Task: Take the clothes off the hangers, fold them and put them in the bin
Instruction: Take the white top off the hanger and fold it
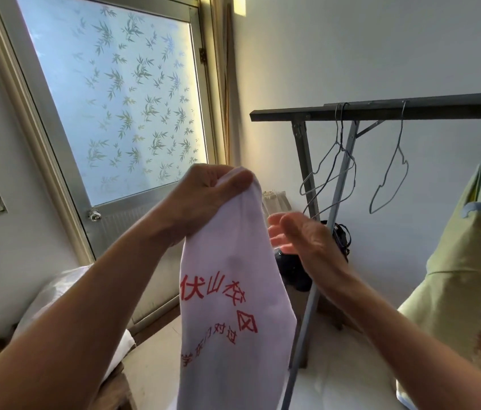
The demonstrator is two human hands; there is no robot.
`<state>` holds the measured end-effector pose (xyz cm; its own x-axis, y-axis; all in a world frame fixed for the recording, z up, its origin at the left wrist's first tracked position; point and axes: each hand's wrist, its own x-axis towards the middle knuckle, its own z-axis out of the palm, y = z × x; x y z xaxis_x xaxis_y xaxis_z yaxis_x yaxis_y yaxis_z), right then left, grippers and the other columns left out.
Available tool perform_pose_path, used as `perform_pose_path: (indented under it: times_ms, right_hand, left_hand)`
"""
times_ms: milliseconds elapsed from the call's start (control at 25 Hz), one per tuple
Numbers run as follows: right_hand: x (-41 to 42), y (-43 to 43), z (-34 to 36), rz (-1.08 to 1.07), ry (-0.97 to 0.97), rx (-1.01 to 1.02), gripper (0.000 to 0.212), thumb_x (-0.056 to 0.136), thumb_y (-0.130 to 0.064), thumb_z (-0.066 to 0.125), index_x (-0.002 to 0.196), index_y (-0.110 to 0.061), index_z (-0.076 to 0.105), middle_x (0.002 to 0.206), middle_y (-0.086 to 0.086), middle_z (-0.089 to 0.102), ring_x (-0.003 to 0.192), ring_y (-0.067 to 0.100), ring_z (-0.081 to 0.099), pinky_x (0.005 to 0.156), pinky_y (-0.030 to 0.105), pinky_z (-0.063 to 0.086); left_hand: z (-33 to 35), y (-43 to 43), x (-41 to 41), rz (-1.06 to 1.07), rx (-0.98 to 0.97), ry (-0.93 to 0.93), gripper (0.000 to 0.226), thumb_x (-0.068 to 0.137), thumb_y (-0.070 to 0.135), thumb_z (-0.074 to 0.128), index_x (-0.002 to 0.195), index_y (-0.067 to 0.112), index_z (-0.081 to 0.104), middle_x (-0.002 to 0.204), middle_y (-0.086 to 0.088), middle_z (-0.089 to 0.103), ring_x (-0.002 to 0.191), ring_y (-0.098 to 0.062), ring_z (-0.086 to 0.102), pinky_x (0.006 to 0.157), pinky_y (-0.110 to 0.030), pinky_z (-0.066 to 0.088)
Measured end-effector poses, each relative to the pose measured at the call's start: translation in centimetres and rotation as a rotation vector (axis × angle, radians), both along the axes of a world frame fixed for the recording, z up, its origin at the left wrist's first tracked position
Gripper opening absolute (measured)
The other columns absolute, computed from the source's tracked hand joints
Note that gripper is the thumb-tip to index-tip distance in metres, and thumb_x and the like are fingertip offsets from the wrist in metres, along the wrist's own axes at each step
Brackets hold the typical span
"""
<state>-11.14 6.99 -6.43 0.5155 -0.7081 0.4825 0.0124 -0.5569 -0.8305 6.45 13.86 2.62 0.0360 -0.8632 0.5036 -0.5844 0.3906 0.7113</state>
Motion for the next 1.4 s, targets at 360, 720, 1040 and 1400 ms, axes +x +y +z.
perform_pose_path:
  times_ms: [360,720,1040,1400]
  right_hand:
    - [0.5,2.7,-1.0,0.196,0.082,0.293,0.022,0.086,-0.014,0.069,0.107,-0.011,0.061,0.091,0.009,0.076,0.079,0.028,0.074,0.070,0.042,0.061]
    - [-0.3,0.2,1.9,0.139,0.033,0.402,0.021,0.086,-0.013,0.068,0.105,-0.006,0.063,0.086,0.010,0.076,0.073,0.027,0.074,0.060,0.032,0.059]
    - [-0.2,-0.8,0.5,0.000,0.093,0.472,0.063,0.085,-0.015,0.070,0.139,-0.016,0.037,0.090,0.014,0.072,0.071,0.025,0.074,0.055,0.031,0.058]
    - [-0.9,-0.8,-0.7,0.001,0.324,0.148,0.023,0.087,-0.004,0.067,0.107,-0.016,0.067,0.092,0.001,0.071,0.080,0.008,0.071,0.068,0.022,0.058]
  left_hand:
    - [0.2,-0.4,1.1,0.074,0.031,-0.011,0.033,0.085,0.045,0.062,0.087,0.013,0.070,0.079,-0.002,0.069,0.067,-0.009,0.064,0.058,-0.019,0.051]
    - [-11.6,1.6,2.1,-0.348,0.480,0.943,0.094,0.071,0.084,0.039,0.126,0.011,0.061,0.126,-0.019,0.064,0.115,-0.036,0.063,0.087,-0.047,0.056]
    - [-12.1,1.4,0.8,-0.094,0.112,0.754,0.069,0.077,0.013,0.070,0.136,0.039,0.045,0.109,-0.017,0.070,0.089,-0.040,0.071,0.070,-0.049,0.061]
    - [-11.1,2.2,2.3,-0.014,0.237,0.407,0.050,0.075,0.004,0.077,0.120,0.019,0.062,0.110,-0.007,0.066,0.095,-0.022,0.070,0.072,-0.031,0.060]
